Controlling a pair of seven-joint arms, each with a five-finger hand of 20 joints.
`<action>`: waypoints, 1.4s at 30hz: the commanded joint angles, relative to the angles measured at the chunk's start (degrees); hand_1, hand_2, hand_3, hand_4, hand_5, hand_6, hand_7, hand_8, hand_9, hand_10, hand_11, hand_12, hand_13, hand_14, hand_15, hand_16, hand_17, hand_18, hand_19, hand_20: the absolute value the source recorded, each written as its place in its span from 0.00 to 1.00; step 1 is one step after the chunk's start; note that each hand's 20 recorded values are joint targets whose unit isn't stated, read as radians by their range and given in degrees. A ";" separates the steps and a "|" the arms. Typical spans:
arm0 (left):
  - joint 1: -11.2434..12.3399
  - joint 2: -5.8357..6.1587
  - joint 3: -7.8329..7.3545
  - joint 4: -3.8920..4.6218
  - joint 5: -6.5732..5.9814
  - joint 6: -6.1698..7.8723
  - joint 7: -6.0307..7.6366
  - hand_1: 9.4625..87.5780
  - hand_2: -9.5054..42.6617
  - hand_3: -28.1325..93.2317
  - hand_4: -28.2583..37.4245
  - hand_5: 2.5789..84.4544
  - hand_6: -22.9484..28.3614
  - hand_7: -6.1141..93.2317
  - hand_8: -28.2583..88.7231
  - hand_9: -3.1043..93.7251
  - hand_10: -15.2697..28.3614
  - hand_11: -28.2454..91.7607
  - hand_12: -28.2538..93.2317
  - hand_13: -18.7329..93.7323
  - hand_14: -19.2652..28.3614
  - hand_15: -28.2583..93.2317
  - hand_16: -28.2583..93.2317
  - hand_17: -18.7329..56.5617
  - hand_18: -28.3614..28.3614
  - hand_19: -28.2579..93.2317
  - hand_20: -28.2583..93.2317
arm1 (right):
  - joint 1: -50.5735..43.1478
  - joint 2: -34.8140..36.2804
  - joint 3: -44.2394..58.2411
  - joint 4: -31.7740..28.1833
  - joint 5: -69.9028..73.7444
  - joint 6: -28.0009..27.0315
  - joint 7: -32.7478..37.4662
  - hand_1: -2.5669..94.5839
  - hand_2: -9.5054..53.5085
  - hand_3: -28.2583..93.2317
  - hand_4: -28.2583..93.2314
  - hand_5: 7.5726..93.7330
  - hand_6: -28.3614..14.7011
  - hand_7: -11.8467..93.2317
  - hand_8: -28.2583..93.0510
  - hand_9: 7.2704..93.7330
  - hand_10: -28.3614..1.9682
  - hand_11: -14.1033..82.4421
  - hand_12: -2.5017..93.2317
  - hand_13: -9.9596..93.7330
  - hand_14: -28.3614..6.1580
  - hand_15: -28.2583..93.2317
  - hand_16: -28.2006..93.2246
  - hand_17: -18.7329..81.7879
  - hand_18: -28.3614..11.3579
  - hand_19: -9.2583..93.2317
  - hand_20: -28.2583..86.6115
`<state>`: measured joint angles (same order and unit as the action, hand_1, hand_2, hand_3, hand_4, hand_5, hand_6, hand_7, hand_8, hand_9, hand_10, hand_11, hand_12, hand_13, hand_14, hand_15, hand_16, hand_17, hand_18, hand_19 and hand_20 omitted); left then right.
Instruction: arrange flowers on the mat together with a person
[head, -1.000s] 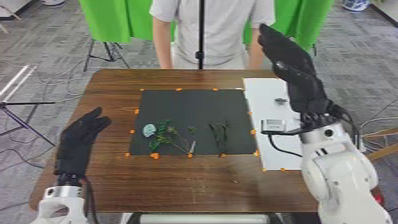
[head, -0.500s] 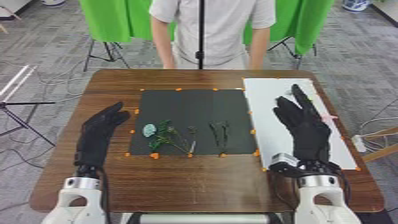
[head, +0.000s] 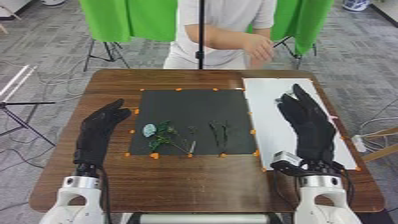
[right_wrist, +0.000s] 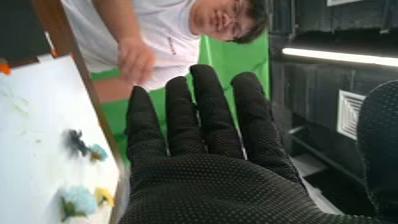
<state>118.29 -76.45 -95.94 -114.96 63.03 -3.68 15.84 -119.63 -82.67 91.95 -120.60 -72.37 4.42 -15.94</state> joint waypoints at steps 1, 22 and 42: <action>0.66 -0.70 -0.29 -0.14 -0.41 0.14 -0.78 0.20 0.14 0.79 0.12 0.56 0.53 0.20 0.20 0.52 0.67 0.41 0.37 0.48 0.79 0.37 0.27 0.29 0.74 0.26 0.36 | -0.95 -0.54 -0.60 -0.66 0.21 1.87 -1.68 0.08 0.22 0.91 0.08 0.36 0.60 0.21 0.16 0.43 0.48 0.20 0.14 0.39 0.56 0.31 0.31 0.37 0.43 0.11 0.45; 0.96 -0.02 -2.07 0.54 -1.79 1.86 -0.19 0.20 0.14 0.79 0.13 0.55 0.53 0.19 0.20 0.52 0.67 0.41 0.37 0.49 0.79 0.38 0.27 0.29 0.74 0.26 0.36 | -1.12 -0.29 -0.94 -0.76 0.25 1.47 -1.64 0.08 0.22 0.91 0.08 0.41 0.61 0.22 0.15 0.46 0.48 0.20 0.14 0.41 0.55 0.33 0.30 0.38 0.42 0.10 0.47; 4.63 0.58 -5.40 0.79 -2.70 3.86 -0.82 0.20 0.15 0.79 0.13 0.57 0.54 0.19 0.20 0.53 0.68 0.41 0.37 0.50 0.79 0.37 0.26 0.34 0.68 0.25 0.37 | -1.27 -0.39 -1.19 -0.76 0.13 0.99 -0.64 0.08 0.23 0.91 0.08 0.42 0.60 0.22 0.16 0.46 0.47 0.20 0.14 0.41 0.54 0.33 0.29 0.38 0.42 0.10 0.47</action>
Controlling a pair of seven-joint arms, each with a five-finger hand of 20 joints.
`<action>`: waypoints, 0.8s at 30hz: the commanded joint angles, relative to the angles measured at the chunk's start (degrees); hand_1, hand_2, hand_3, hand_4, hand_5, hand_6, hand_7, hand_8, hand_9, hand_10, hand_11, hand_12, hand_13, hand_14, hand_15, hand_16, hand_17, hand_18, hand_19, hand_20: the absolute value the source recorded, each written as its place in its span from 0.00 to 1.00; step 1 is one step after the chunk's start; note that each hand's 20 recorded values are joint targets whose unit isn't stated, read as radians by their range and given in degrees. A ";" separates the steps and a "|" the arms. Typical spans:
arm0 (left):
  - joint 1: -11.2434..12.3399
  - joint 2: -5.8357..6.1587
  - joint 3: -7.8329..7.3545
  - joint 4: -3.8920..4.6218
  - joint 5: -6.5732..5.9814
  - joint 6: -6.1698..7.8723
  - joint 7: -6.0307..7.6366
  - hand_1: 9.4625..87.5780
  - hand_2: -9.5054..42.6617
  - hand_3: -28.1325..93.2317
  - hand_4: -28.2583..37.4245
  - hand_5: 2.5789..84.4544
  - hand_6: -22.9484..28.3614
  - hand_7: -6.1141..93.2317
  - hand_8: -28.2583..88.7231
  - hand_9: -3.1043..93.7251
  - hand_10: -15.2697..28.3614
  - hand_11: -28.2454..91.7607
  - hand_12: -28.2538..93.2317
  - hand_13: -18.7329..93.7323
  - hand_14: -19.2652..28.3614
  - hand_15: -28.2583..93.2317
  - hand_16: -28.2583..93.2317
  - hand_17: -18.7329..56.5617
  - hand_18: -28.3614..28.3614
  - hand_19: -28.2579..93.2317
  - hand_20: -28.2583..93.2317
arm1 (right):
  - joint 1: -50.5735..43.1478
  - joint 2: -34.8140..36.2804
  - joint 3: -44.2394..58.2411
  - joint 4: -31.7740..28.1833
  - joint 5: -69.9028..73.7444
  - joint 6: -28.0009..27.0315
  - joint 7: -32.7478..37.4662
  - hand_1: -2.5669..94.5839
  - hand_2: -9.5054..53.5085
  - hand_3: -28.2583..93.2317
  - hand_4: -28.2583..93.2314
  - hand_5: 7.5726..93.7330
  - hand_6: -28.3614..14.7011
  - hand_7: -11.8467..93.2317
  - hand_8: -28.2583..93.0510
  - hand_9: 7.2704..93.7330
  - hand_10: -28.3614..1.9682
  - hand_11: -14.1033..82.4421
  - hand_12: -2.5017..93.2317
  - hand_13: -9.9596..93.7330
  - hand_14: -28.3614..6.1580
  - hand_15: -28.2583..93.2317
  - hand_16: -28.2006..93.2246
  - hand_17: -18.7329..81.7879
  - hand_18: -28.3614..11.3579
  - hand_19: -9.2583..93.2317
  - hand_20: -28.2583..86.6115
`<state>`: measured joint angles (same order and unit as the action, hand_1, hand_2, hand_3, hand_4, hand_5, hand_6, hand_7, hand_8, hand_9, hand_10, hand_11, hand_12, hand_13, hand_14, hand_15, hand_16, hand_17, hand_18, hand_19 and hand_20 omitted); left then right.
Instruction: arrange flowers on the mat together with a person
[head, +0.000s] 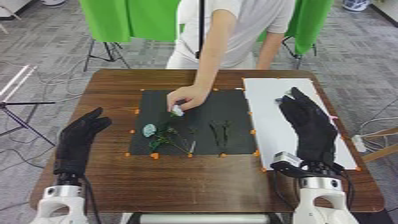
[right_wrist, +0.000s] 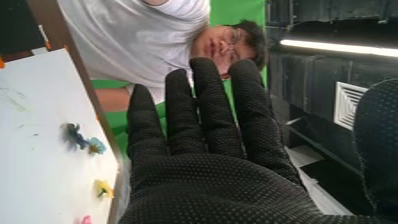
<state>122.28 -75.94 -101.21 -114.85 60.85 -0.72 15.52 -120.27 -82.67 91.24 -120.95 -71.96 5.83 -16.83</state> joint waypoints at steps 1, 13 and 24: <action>0.64 0.02 -0.08 0.68 -0.40 0.80 -0.59 0.20 0.15 0.79 0.13 0.57 0.54 0.19 0.20 0.53 0.68 0.41 0.37 0.50 0.79 0.37 0.26 0.34 0.68 0.25 0.37 | -0.60 -0.40 -0.51 -0.37 -0.34 -0.44 0.32 0.08 0.23 0.91 0.08 0.42 0.60 0.22 0.16 0.46 0.47 0.20 0.14 0.41 0.54 0.33 0.30 0.38 0.42 0.10 0.47; 0.62 0.01 -0.01 0.65 -0.51 0.68 -0.75 0.20 0.14 0.79 0.12 0.57 0.54 0.19 0.20 0.53 0.68 0.41 0.37 0.50 0.79 0.37 0.26 0.33 0.69 0.25 0.37 | -0.36 -0.30 -0.50 -0.12 -0.54 -0.67 0.62 0.08 0.23 0.91 0.08 0.43 0.61 0.22 0.16 0.47 0.47 0.21 0.14 0.42 0.53 0.34 0.30 0.38 0.42 0.10 0.47; -0.47 0.65 0.35 1.24 -0.45 -0.12 -0.92 0.20 0.14 0.79 0.12 0.57 0.53 0.19 0.20 0.53 0.67 0.40 0.37 0.50 0.79 0.37 0.27 0.32 0.70 0.25 0.37 | -0.12 0.20 -0.70 0.07 -0.36 -0.94 0.13 0.08 0.23 0.91 0.08 0.44 0.62 0.23 0.16 0.47 0.47 0.21 0.14 0.42 0.53 0.34 0.30 0.38 0.42 0.10 0.47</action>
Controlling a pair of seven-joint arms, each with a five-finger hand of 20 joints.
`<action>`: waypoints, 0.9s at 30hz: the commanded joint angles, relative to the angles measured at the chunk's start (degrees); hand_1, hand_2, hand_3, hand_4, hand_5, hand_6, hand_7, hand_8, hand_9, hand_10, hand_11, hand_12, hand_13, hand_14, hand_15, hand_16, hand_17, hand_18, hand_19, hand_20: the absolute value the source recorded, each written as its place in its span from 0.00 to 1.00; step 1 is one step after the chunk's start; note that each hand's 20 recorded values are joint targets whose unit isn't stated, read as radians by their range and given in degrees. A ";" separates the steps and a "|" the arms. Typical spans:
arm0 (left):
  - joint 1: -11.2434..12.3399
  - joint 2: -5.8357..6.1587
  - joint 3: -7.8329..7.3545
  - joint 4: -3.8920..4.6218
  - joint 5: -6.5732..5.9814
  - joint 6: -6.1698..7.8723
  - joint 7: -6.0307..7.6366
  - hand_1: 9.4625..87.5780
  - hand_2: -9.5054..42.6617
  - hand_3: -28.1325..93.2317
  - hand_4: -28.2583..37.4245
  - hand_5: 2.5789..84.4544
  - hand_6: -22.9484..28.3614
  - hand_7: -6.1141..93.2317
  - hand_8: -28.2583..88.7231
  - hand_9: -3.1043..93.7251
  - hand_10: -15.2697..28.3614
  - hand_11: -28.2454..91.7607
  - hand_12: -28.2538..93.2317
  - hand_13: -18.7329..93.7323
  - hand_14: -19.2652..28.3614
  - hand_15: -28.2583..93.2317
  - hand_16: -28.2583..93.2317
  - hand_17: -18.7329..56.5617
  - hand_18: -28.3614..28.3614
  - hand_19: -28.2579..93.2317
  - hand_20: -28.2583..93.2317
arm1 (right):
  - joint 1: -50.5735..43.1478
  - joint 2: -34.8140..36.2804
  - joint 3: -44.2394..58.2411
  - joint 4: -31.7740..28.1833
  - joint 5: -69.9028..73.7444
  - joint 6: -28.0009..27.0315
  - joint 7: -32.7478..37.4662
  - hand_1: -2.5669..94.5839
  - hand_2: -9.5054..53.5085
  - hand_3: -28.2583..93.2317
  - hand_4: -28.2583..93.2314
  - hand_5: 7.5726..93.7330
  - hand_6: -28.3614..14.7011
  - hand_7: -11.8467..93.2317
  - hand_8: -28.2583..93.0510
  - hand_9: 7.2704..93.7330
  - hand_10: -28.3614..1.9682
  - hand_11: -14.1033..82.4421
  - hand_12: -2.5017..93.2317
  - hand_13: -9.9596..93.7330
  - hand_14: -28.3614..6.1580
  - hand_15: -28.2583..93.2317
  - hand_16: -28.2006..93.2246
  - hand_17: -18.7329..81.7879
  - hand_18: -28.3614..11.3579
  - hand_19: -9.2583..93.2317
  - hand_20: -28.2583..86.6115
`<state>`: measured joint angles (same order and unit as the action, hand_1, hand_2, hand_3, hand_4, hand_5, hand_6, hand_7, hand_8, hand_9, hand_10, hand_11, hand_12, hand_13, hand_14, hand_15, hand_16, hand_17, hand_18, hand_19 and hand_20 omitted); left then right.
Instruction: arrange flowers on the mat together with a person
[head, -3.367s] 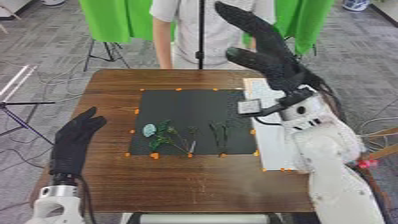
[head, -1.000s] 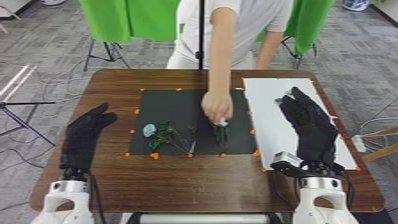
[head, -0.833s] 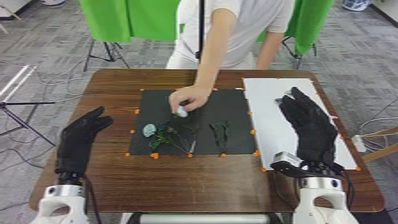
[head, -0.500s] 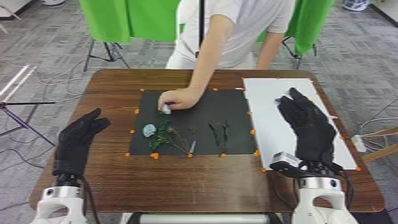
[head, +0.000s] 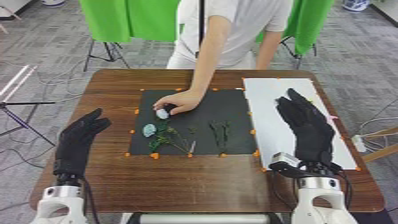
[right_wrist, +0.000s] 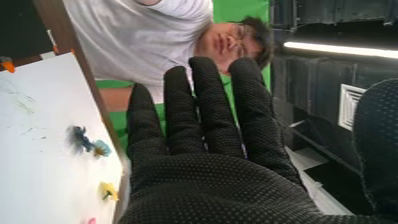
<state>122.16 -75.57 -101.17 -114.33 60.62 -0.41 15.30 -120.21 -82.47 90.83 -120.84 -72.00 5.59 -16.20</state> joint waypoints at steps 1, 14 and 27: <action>-0.29 0.25 0.22 0.68 -0.24 -0.47 -0.69 0.20 0.14 0.79 0.12 0.57 0.53 0.19 0.20 0.53 0.67 0.40 0.37 0.50 0.79 0.37 0.27 0.32 0.70 0.25 0.37 | -0.13 0.00 -0.30 -0.03 -0.35 -0.70 -0.44 0.08 0.23 0.91 0.08 0.44 0.62 0.23 0.16 0.47 0.47 0.21 0.14 0.42 0.53 0.34 0.30 0.38 0.42 0.10 0.47; 0.43 -0.38 0.09 0.12 -0.45 0.08 -0.42 0.20 0.14 0.79 0.12 0.56 0.53 0.19 0.20 0.53 0.67 0.40 0.37 0.50 0.79 0.37 0.27 0.32 0.70 0.25 0.37 | -0.87 -0.36 -0.08 -0.53 -0.43 -0.57 -0.21 0.08 0.23 0.91 0.09 0.44 0.62 0.23 0.16 0.47 0.47 0.21 0.14 0.42 0.53 0.33 0.30 0.38 0.42 0.10 0.47; -0.20 -0.52 0.54 0.10 -0.22 -0.04 -0.89 0.20 0.14 0.79 0.12 0.57 0.53 0.19 0.20 0.53 0.68 0.40 0.37 0.49 0.79 0.38 0.27 0.32 0.71 0.25 0.37 | 1.45 3.41 5.06 -1.02 -6.54 3.52 -1.31 0.13 0.16 0.90 0.08 0.45 0.62 0.23 0.16 0.48 0.47 0.21 0.16 0.43 0.54 0.34 0.31 0.40 0.41 0.17 0.51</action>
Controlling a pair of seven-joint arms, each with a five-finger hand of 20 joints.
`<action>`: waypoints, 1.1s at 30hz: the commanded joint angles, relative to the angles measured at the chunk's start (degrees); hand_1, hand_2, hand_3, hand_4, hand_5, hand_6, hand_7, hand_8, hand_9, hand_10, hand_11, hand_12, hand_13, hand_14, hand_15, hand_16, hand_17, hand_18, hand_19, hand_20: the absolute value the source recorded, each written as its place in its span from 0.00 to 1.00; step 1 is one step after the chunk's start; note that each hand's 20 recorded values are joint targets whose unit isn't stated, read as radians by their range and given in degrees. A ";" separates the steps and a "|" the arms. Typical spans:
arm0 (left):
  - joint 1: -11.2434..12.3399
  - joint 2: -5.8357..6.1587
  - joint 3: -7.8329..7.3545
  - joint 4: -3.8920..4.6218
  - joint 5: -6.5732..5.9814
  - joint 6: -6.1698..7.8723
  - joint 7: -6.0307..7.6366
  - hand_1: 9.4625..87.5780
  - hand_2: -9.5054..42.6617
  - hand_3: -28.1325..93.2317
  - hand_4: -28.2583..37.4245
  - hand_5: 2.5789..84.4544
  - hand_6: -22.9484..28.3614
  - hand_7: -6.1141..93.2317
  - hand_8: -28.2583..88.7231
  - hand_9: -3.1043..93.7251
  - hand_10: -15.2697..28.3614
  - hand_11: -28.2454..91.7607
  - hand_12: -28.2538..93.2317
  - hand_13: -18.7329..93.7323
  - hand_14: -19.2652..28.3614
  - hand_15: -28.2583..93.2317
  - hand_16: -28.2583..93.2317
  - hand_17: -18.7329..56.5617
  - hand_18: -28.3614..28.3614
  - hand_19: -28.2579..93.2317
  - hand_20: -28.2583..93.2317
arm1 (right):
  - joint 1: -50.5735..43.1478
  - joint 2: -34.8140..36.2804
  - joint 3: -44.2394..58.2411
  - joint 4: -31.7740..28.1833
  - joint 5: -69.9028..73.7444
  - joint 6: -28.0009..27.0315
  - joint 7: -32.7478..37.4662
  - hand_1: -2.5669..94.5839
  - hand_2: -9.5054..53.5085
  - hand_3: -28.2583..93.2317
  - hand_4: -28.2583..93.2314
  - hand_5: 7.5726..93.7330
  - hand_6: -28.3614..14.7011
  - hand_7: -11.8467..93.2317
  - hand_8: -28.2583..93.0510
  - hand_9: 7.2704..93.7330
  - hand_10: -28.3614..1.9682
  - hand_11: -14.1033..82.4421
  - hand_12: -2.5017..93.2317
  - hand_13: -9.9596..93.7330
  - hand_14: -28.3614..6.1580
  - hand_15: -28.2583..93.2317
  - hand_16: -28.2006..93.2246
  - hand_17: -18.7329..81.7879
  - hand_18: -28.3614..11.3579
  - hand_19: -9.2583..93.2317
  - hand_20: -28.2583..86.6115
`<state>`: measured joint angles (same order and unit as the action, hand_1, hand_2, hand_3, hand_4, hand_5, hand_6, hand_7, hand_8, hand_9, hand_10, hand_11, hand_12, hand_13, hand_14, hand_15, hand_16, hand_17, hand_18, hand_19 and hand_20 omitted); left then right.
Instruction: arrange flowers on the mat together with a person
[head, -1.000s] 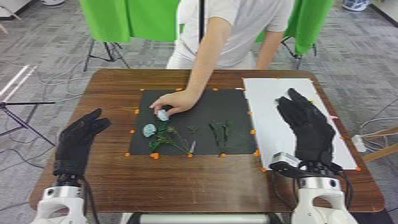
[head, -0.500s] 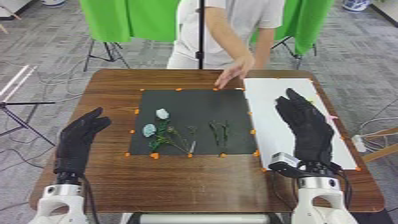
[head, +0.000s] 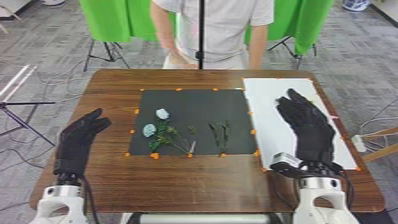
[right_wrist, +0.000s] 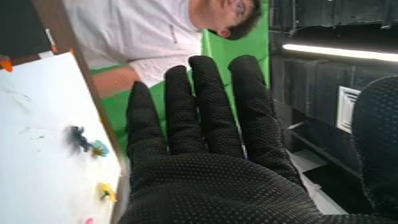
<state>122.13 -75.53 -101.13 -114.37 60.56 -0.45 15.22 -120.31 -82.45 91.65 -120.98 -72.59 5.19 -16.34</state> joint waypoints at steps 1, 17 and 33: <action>-0.11 -0.56 0.57 0.14 -0.14 0.03 -0.59 0.20 0.14 0.79 0.12 0.57 0.53 0.19 0.20 0.53 0.68 0.40 0.37 0.49 0.79 0.38 0.27 0.32 0.71 0.25 0.37 | 2.76 4.70 5.23 -0.47 -8.45 4.79 -1.42 0.15 0.14 0.90 0.09 0.45 0.62 0.24 0.16 0.48 0.47 0.21 0.16 0.44 0.54 0.34 0.31 0.40 0.40 0.19 0.52; -0.46 0.76 2.06 -0.30 -0.07 0.74 -1.09 0.20 0.15 0.79 0.12 0.57 0.53 0.19 0.20 0.53 0.67 0.41 0.37 0.50 0.79 0.38 0.27 0.32 0.70 0.25 0.37 | 21.52 33.07 4.83 12.23 -73.08 -8.13 32.42 0.38 0.00 0.89 0.05 0.42 0.61 0.25 0.16 0.39 0.45 0.21 0.22 0.55 0.48 0.36 0.44 0.39 0.34 0.47 0.56; 1.23 0.35 2.33 -1.63 -0.40 1.94 -1.26 0.20 0.15 0.79 0.12 0.57 0.53 0.19 0.20 0.53 0.67 0.41 0.37 0.50 0.79 0.38 0.27 0.31 0.71 0.25 0.37 | 31.45 38.92 -3.93 24.22 -78.97 -22.33 31.14 0.38 0.00 0.89 0.03 0.43 0.67 0.27 0.16 0.49 0.45 0.32 0.27 0.65 0.47 0.52 0.47 0.42 0.31 0.49 0.55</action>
<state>122.24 -74.52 -99.01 -115.80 60.57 0.81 14.93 -92.34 -44.06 89.50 -100.45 -153.04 -17.82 15.59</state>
